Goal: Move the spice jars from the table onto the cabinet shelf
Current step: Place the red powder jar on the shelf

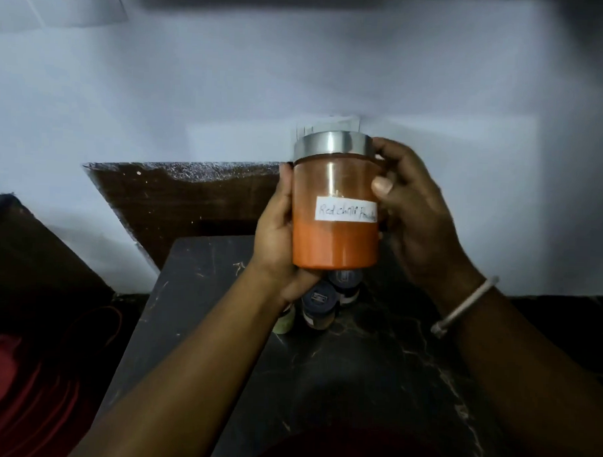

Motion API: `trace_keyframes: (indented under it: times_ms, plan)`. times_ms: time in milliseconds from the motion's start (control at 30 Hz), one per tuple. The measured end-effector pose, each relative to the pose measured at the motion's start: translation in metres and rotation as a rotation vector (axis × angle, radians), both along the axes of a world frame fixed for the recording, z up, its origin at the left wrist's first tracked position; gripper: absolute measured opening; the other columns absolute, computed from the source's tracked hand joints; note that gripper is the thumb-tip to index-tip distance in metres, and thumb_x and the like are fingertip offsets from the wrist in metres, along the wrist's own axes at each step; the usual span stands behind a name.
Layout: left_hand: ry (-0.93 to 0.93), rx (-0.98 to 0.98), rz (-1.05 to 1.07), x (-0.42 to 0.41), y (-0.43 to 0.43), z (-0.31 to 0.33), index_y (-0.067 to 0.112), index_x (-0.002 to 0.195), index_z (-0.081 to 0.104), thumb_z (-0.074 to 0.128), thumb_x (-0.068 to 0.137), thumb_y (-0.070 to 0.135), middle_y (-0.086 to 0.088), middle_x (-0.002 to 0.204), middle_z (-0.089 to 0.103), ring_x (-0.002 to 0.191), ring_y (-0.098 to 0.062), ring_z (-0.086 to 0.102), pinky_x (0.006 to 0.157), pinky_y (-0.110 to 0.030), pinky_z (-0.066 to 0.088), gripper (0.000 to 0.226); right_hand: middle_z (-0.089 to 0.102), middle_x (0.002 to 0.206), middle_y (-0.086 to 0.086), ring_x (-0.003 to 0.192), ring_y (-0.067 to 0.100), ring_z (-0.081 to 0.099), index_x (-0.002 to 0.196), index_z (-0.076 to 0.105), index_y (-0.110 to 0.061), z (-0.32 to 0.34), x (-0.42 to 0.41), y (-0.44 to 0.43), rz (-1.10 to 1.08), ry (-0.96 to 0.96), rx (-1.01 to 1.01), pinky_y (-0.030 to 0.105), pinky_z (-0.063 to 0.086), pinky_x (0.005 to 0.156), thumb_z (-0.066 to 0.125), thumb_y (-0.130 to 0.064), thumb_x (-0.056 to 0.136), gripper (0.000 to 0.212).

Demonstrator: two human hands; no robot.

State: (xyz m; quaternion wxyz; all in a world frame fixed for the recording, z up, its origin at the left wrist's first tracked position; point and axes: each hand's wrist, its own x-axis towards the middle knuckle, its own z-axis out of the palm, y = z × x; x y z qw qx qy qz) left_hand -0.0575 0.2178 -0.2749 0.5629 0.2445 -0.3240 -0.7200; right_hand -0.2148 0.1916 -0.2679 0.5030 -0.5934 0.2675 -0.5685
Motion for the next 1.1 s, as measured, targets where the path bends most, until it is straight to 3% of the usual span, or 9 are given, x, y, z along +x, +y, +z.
trace_keyframes:
  times_ms: [67,133,200,333,467,633,833,1033,1100]
  plan:
    - [-0.055,0.008,0.038,-0.006,0.003,0.006,0.011,0.132,0.065,0.032,0.099,0.067,-0.019,0.125,0.071,0.116,-0.034,0.069,0.1,-0.052,0.055,0.074,0.064,0.133,0.0,0.119,0.021,0.066,0.145,0.049,-0.026,-0.005,0.005,0.003,0.044,-0.053,-0.022,0.033,0.056,0.09,0.053,-0.036,0.092,0.054]
    - [-0.199,0.014,0.107,-0.008,0.004,0.008,0.008,0.137,0.062,0.034,0.102,0.061,-0.024,0.131,0.069,0.122,-0.04,0.067,0.101,-0.054,0.057,0.069,0.061,0.14,-0.001,0.126,0.024,0.063,0.152,0.042,-0.028,-0.006,0.006,0.005,0.057,-0.087,-0.051,0.036,0.056,0.094,0.05,-0.033,0.097,0.056]
    - [-0.271,-0.008,0.147,-0.004,0.004,0.01,0.011,0.148,0.052,0.034,0.104,0.055,-0.027,0.139,0.064,0.129,-0.044,0.062,0.105,-0.059,0.054,0.065,0.061,0.142,0.002,0.126,0.028,0.063,0.155,0.039,-0.027,-0.005,0.006,0.007,0.06,-0.096,-0.065,0.038,0.057,0.094,0.051,-0.03,0.098,0.058]
    - [-0.178,-0.075,0.101,-0.006,0.007,0.015,0.019,0.159,0.039,0.027,0.095,0.069,-0.023,0.148,0.058,0.135,-0.045,0.058,0.107,-0.063,0.051,0.081,0.062,0.141,0.0,0.127,0.026,0.064,0.158,0.035,-0.022,-0.005,0.009,0.01,0.076,-0.088,-0.076,0.034,0.057,0.094,0.05,-0.025,0.098,0.062]
    - [-0.145,-0.103,0.119,-0.009,0.004,0.015,0.026,0.157,0.041,0.025,0.099,0.067,-0.02,0.147,0.06,0.134,-0.044,0.059,0.106,-0.061,0.051,0.072,0.061,0.144,0.003,0.129,0.03,0.062,0.159,0.03,-0.017,-0.003,0.014,0.009,0.079,-0.128,-0.052,0.039,0.056,0.097,0.048,-0.026,0.096,0.066]
    - [-0.157,-0.089,0.073,-0.008,0.002,0.023,0.022,0.157,0.041,0.035,0.091,0.072,-0.024,0.147,0.059,0.134,-0.046,0.058,0.106,-0.062,0.051,0.083,0.057,0.147,0.012,0.129,0.035,0.061,0.16,0.029,-0.015,0.002,0.016,0.007,0.07,-0.145,-0.025,0.043,0.057,0.098,0.05,-0.029,0.093,0.071]
    - [-0.181,-0.092,0.084,-0.003,-0.005,0.035,0.013,0.146,0.055,0.048,0.092,0.066,-0.024,0.132,0.069,0.113,-0.037,0.073,0.085,-0.049,0.061,0.076,0.068,0.134,-0.006,0.122,0.021,0.067,0.161,0.031,-0.019,0.012,0.017,0.0,0.012,-0.051,-0.054,0.03,0.058,0.091,0.043,-0.018,0.1,0.062]
    - [-0.272,-0.186,0.138,0.008,-0.038,0.079,0.011,0.147,0.054,0.057,0.085,0.07,-0.027,0.137,0.065,0.125,-0.047,0.064,0.105,-0.066,0.051,0.086,0.056,0.14,-0.017,0.12,0.005,0.063,0.156,0.031,-0.052,0.071,0.006,-0.016,-0.133,0.303,-0.147,0.031,0.058,0.097,0.058,-0.061,0.078,0.083]
    - [-0.274,-0.224,0.123,0.009,-0.051,0.099,0.01,0.145,0.057,0.06,0.084,0.071,-0.027,0.136,0.066,0.125,-0.047,0.064,0.107,-0.066,0.049,0.086,0.056,0.134,-0.027,0.112,-0.01,0.061,0.154,0.023,-0.061,0.097,0.005,-0.024,-0.152,0.409,-0.184,0.015,0.057,0.085,0.059,-0.075,0.071,0.091]
